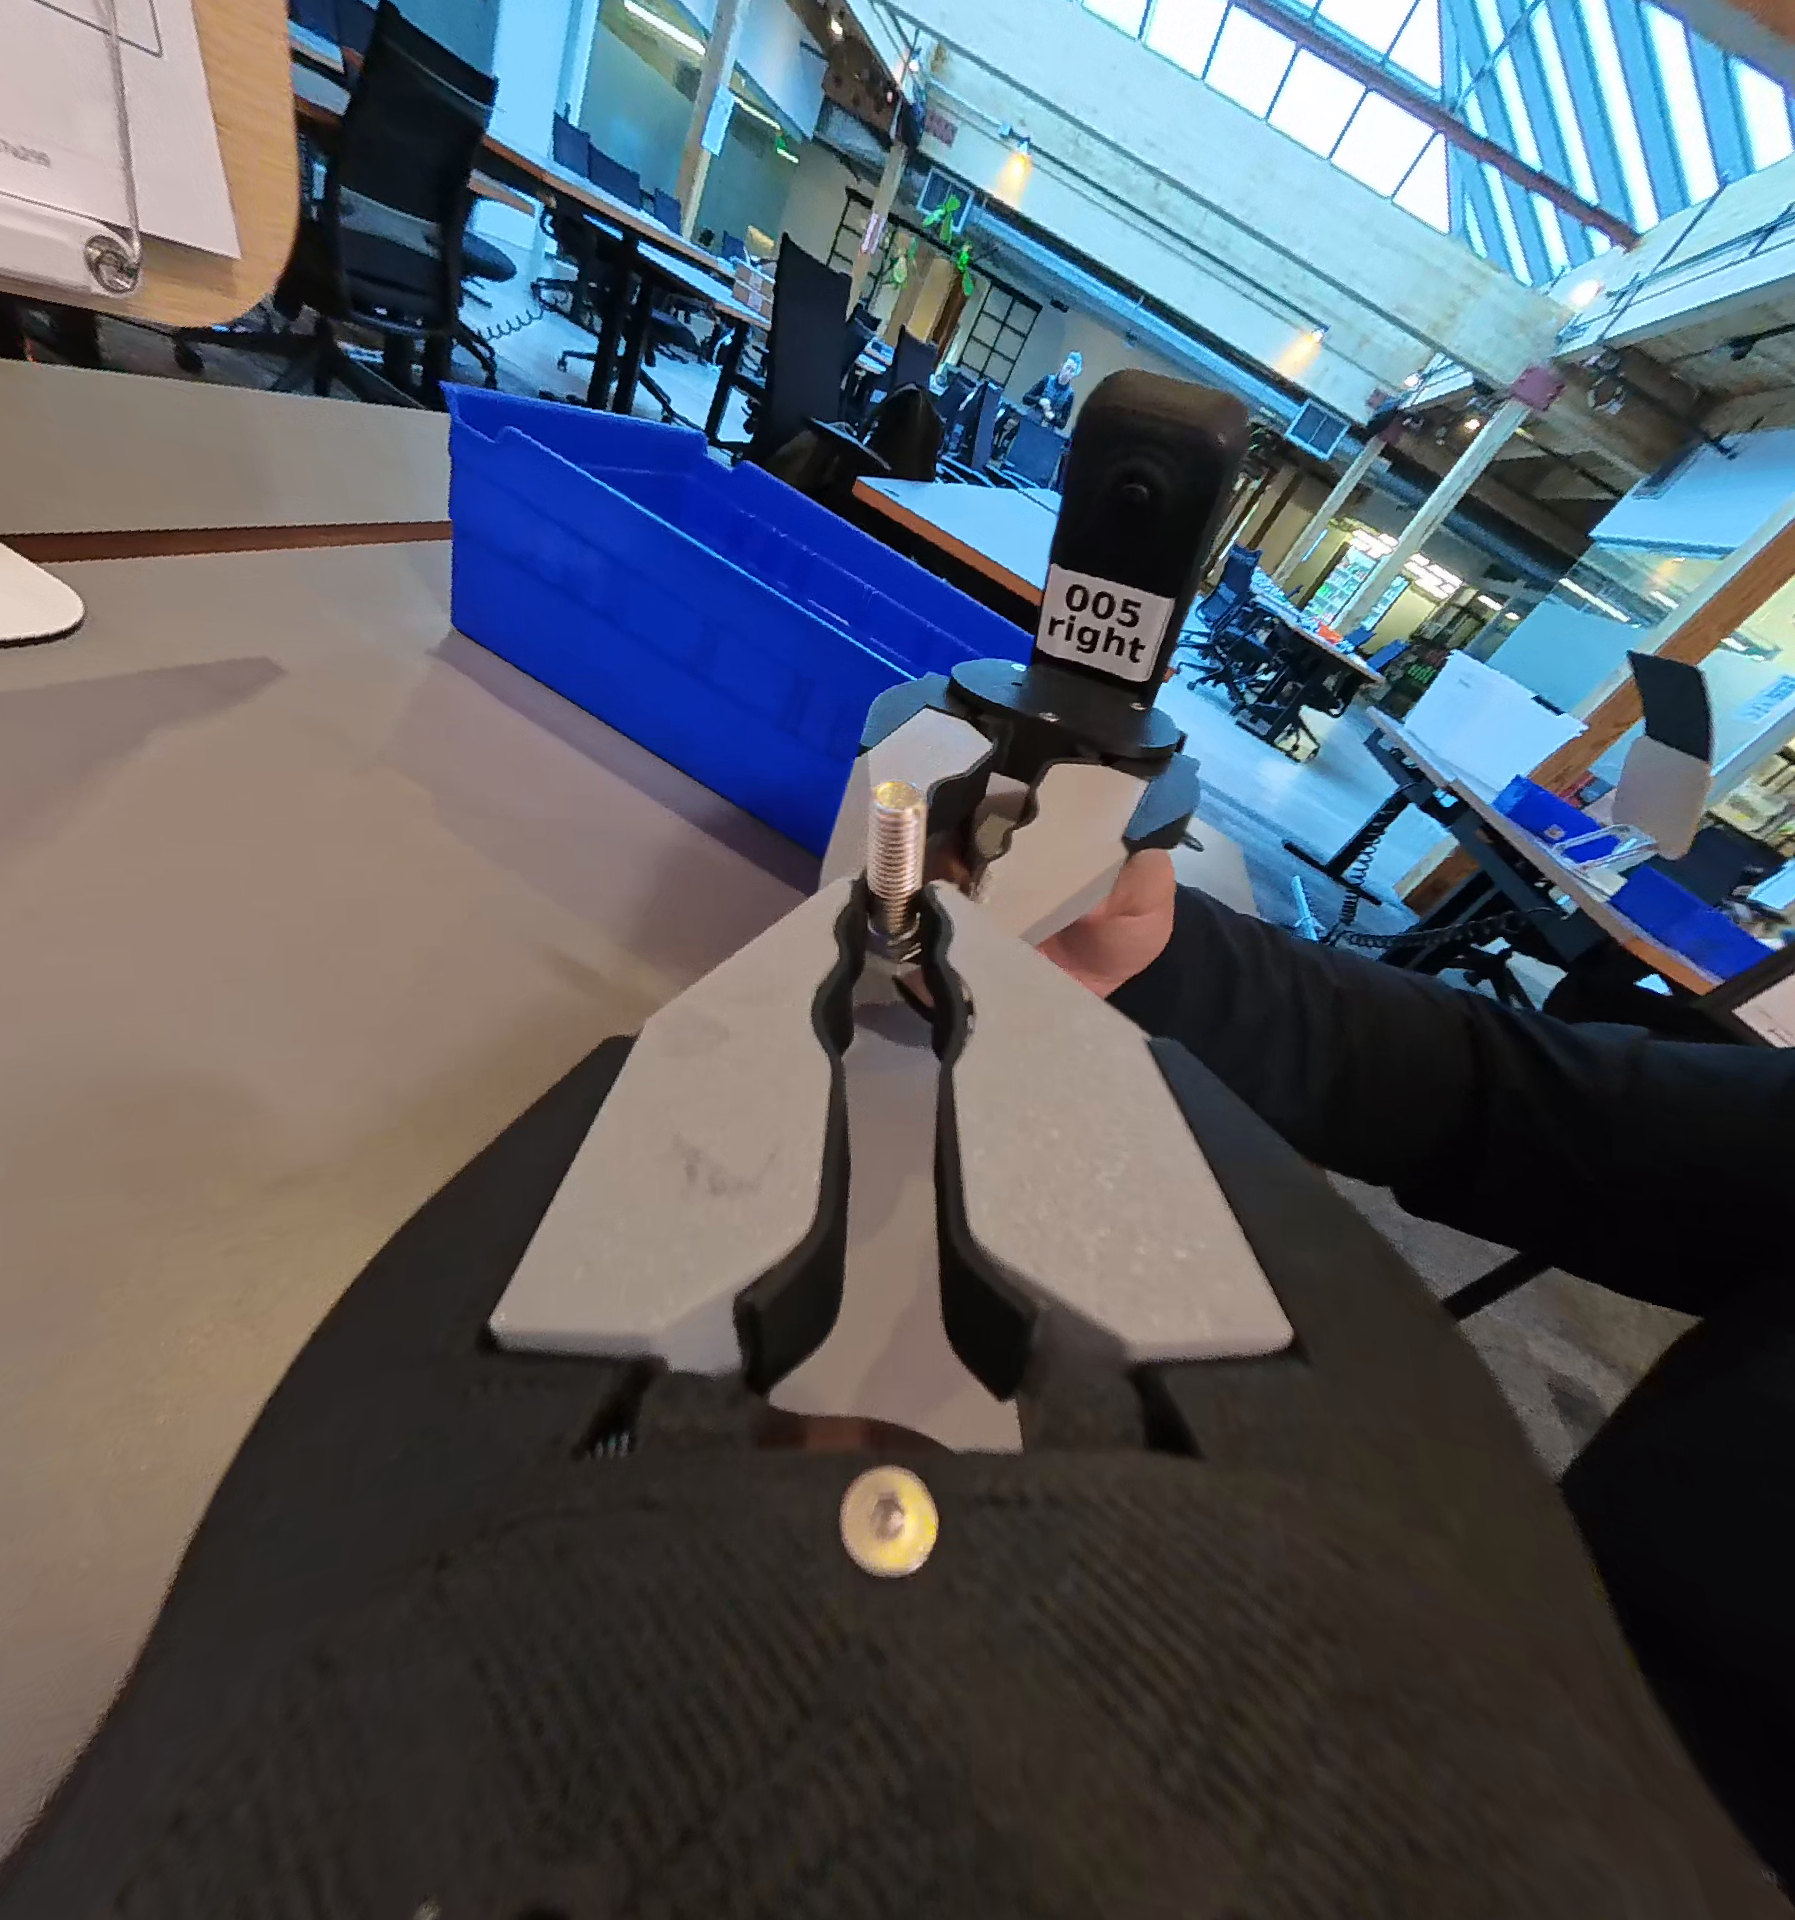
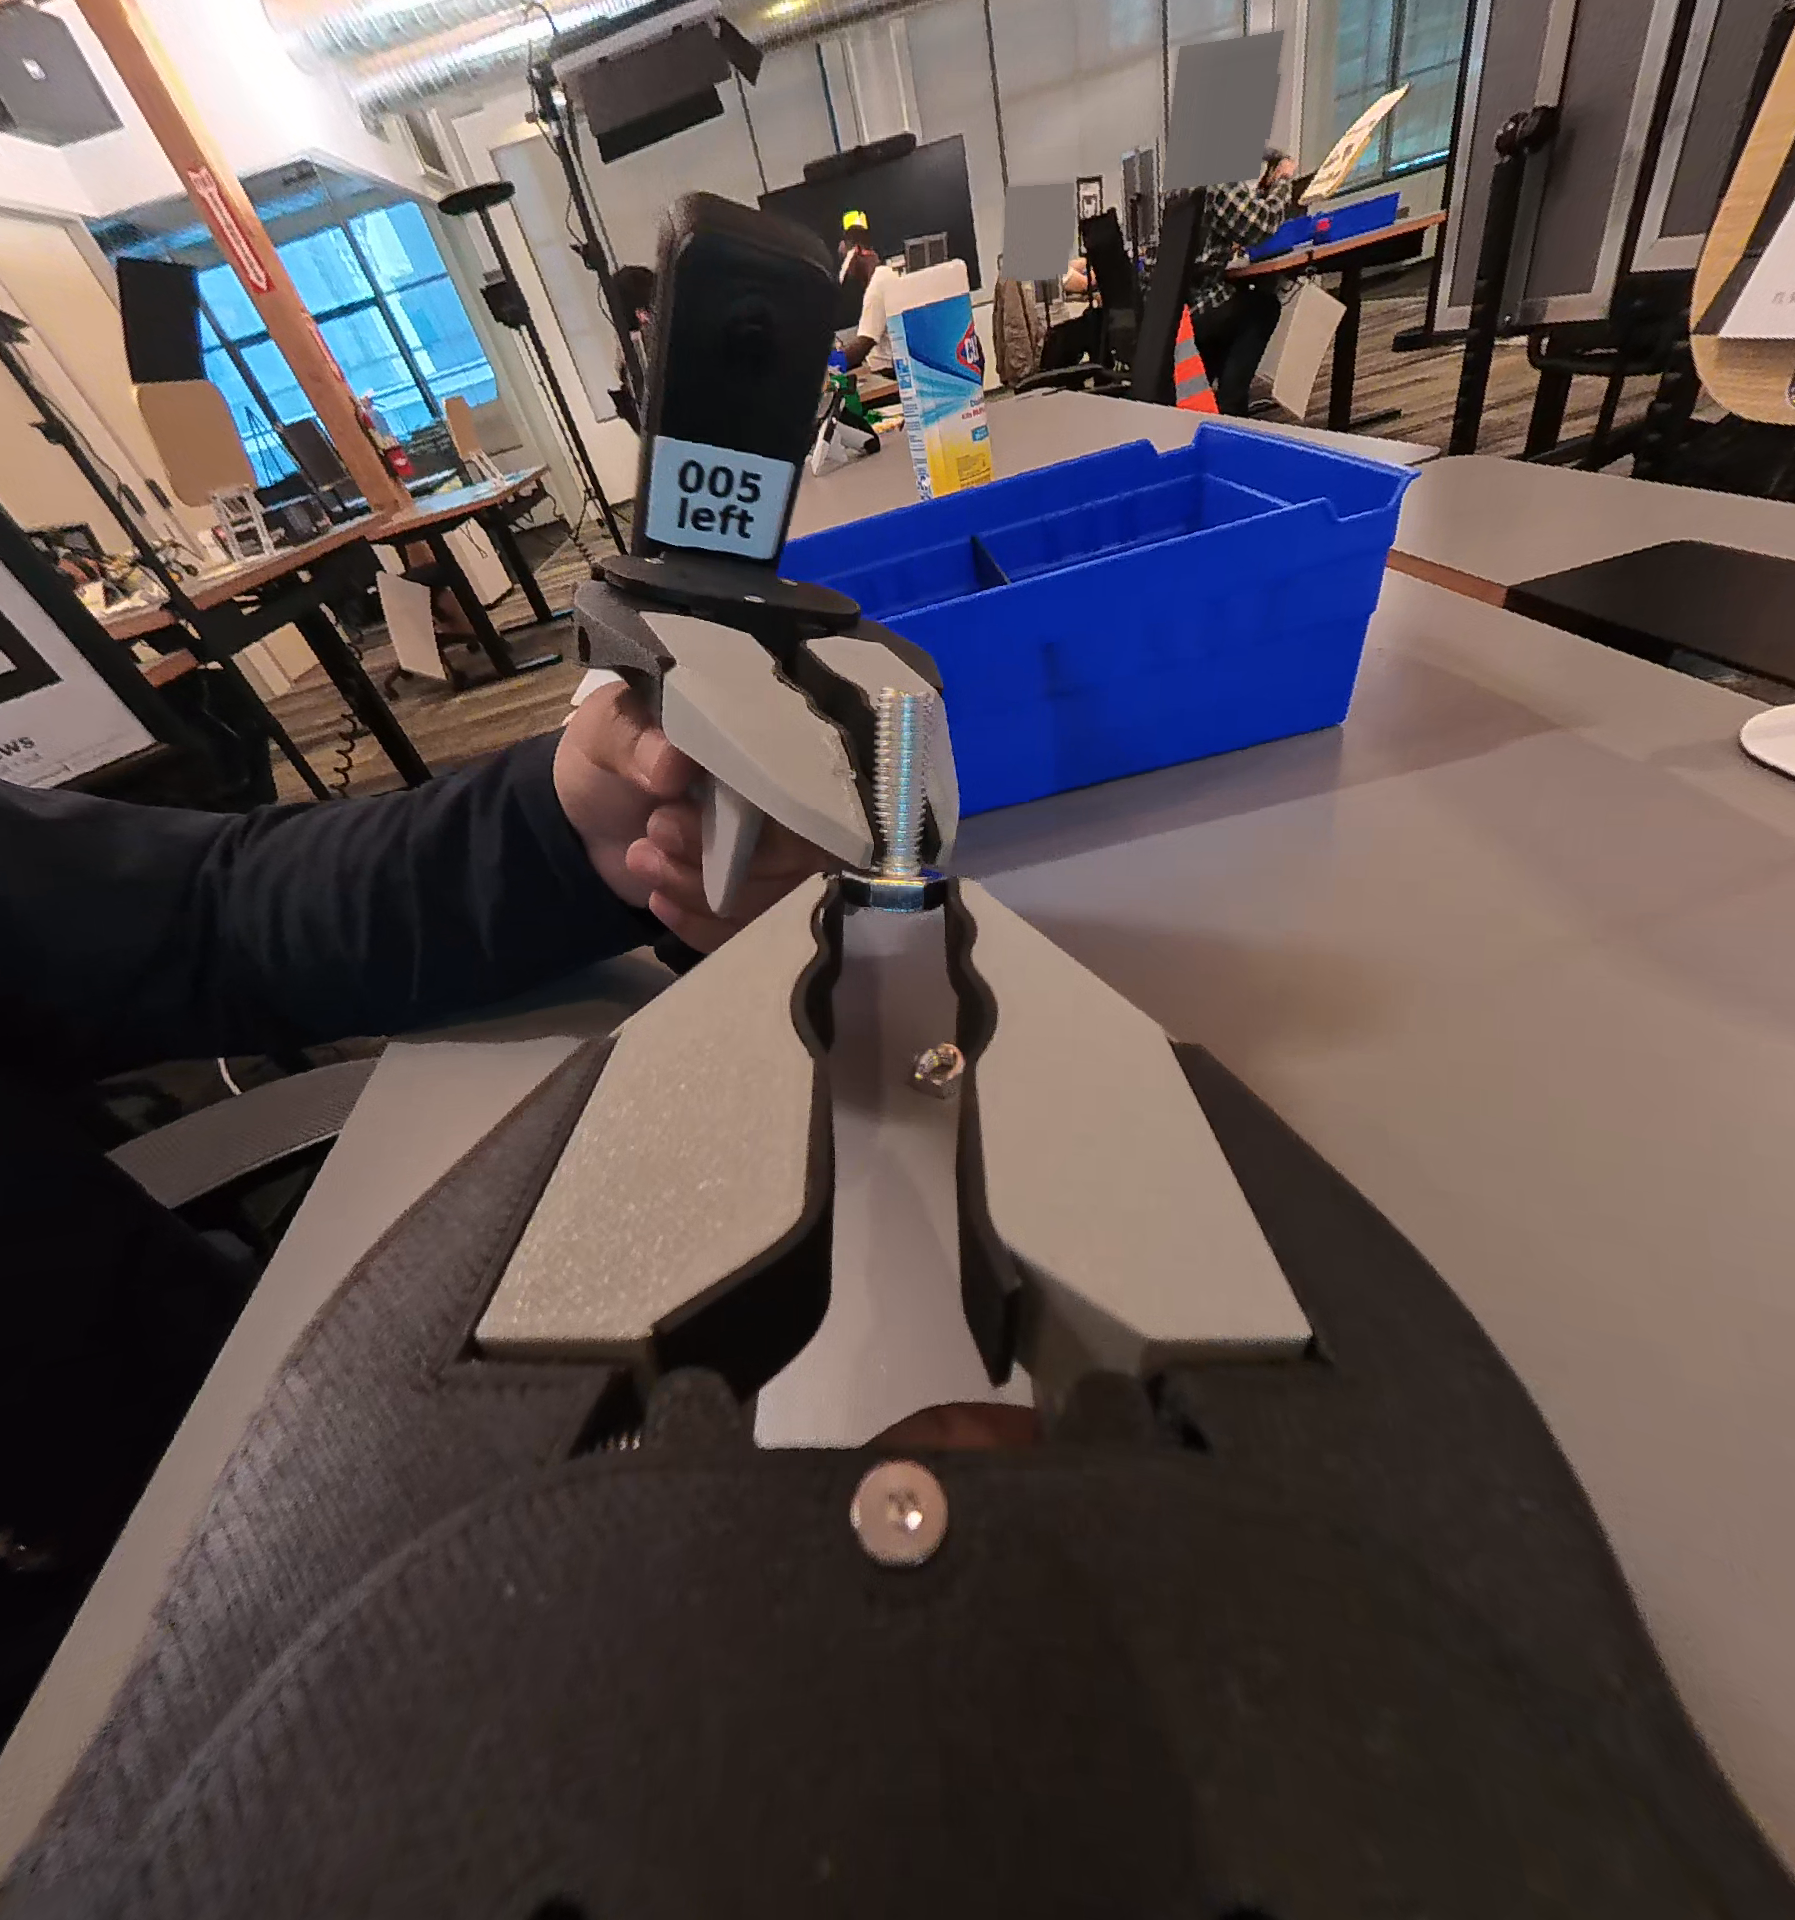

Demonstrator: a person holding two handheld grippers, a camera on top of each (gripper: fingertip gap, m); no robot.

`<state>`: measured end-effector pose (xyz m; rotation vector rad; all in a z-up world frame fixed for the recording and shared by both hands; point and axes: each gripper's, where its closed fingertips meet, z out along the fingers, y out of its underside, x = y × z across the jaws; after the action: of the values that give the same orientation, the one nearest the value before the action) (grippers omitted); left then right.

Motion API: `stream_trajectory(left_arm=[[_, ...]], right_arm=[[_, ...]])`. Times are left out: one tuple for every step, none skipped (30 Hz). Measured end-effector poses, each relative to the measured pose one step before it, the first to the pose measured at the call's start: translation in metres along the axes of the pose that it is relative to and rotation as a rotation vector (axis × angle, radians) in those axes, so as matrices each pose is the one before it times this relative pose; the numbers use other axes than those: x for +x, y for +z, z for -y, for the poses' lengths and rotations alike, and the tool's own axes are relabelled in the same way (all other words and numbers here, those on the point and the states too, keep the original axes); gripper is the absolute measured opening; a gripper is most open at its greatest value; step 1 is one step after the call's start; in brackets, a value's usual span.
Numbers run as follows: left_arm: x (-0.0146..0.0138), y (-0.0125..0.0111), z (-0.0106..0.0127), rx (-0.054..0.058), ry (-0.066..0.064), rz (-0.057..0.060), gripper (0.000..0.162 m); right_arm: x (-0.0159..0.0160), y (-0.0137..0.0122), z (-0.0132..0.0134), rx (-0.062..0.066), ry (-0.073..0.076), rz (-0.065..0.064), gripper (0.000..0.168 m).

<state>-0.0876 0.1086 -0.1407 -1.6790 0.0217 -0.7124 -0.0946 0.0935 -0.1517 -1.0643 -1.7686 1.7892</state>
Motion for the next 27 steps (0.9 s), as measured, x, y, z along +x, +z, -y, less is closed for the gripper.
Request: stream_trajectory(left_arm=[[0.00062,0.00011,0.00032,0.0033,-0.0059,-0.0059,0.007],[0.00057,0.00036,0.00009,0.0035,-0.0050,-0.0052,0.007],[0.00056,0.00053,0.00001,0.0039,-0.0032,-0.0026,0.007],[0.00026,0.00053,0.00004,0.0023,-0.0010,-0.0002,0.007],[0.00050,0.00051,-0.00037,-0.0012,0.0013,-0.0011,0.008],[0.00055,0.00033,-0.00047,-0.0025,0.0021,-0.0012,0.008],[-0.00003,0.00004,-0.00010,-0.0007,0.0027,0.0021,0.008],[0.00005,-0.00025,0.00002,-0.0004,0.0031,0.0002,0.008],[0.00026,-0.00018,-0.00002,-0.0017,-0.0010,-0.0013,0.008],[0.00029,0.00008,-0.00002,-0.0007,-0.0020,-0.0022,0.008],[0.00002,0.00007,-0.00021,-0.0004,-0.0017,-0.0002,0.008],[-0.00028,0.00004,-0.00041,-0.0015,-0.0002,0.0017,0.008],[-0.00035,-0.00007,-0.00061,-0.0030,0.0014,0.0014,0.008],[-0.00015,-0.00011,-0.00048,-0.0034,-0.0004,-0.0002,0.008],[0.00003,-0.00017,-0.00031,-0.0024,-0.0038,-0.0018,0.008],[0.00014,-0.00016,-0.00023,-0.0016,-0.0061,-0.0041,0.009],[0.00001,-0.00011,-0.00013,-0.0008,-0.0059,-0.0033,0.009],[-0.00018,-0.00008,-0.00008,-0.0004,-0.0032,-0.0015,0.009],[-0.00019,0.00006,-0.00019,0.0001,-0.0010,0.0000,0.009],[-0.00033,0.00005,-0.00037,-0.0013,0.0007,0.0016,0.009],[-0.00039,0.00007,-0.00042,-0.0028,0.0017,0.0025,0.009],[-0.00037,0.00006,-0.00042,-0.0024,0.0022,0.0029,0.009],[-0.00013,-0.00001,-0.00030,-0.0015,0.0029,0.0024,0.009],[-0.00008,-0.00004,-0.00013,-0.0012,0.0038,0.0013,0.009],[0.00010,0.00006,-0.00009,-0.0010,0.0038,0.0014,0.009],[-0.00011,-0.00002,-0.00022,-0.0015,0.0055,0.0030,0.009],[-0.00027,0.00003,-0.00016,-0.0019,0.0077,0.0048,0.009]], right_arm=[[-0.00063,-0.00001,0.00026,0.0019,0.0011,0.0040,0.016],[-0.00033,0.00000,0.00004,0.0009,0.0002,0.0030,0.016],[-0.00023,-0.00003,0.00004,0.0007,-0.0007,0.0006,0.016],[-0.00022,0.00028,-0.00014,0.0000,-0.0009,0.0001,0.016],[-0.00056,0.00047,-0.00017,-0.0010,0.0003,0.0016,0.016],[-0.00031,0.00059,-0.00022,-0.0012,-0.0007,-0.0007,0.016],[-0.00004,0.00022,-0.00009,-0.0009,-0.0042,-0.0036,0.016],[-0.00009,0.00012,-0.00004,-0.0022,-0.0045,-0.0024,0.016],[-0.00019,-0.00007,0.00003,-0.0022,-0.0027,0.0000,0.016],[-0.00011,-0.00017,-0.00010,-0.0013,-0.0007,0.0006,0.016],[0.00013,0.00003,-0.00032,-0.0019,0.0005,-0.0001,0.016],[0.00013,0.00011,-0.00053,-0.0028,0.0007,-0.0001,0.016],[0.00008,0.00013,-0.00062,-0.0028,0.0005,0.0004,0.016],[-0.00004,0.00016,-0.00045,-0.0020,0.0002,0.0003,0.016],[0.00006,0.00022,-0.00035,-0.0019,-0.0005,-0.0007,0.016],[0.00004,0.00022,-0.00025,-0.0017,-0.0013,-0.0013,0.016],[-0.00004,0.00012,-0.00019,-0.0012,-0.0007,-0.0010,0.016],[0.00012,0.00005,-0.00016,-0.0013,0.0003,-0.0011,0.016],[0.00023,0.00015,-0.00034,-0.0022,0.0009,-0.0011,0.016],[0.00025,0.00005,-0.00040,-0.0026,0.0007,-0.0007,0.016],[0.00024,0.00004,-0.00052,-0.0020,0.0007,-0.0007,0.016],[0.00018,0.00013,-0.00034,-0.0009,0.0019,0.0001,0.016],[0.00008,0.00014,-0.00015,0.0001,0.0031,0.0017,0.016],[-0.00013,0.00003,-0.00001,0.0008,0.0031,0.0022,0.016],[-0.00010,-0.00001,-0.00010,0.0003,0.0021,0.0015,0.016],[-0.00007,0.00001,-0.00008,-0.0001,0.0013,0.0010,0.016],[-0.00017,-0.00003,-0.00001,0.0012,0.0010,0.0021,0.016]])
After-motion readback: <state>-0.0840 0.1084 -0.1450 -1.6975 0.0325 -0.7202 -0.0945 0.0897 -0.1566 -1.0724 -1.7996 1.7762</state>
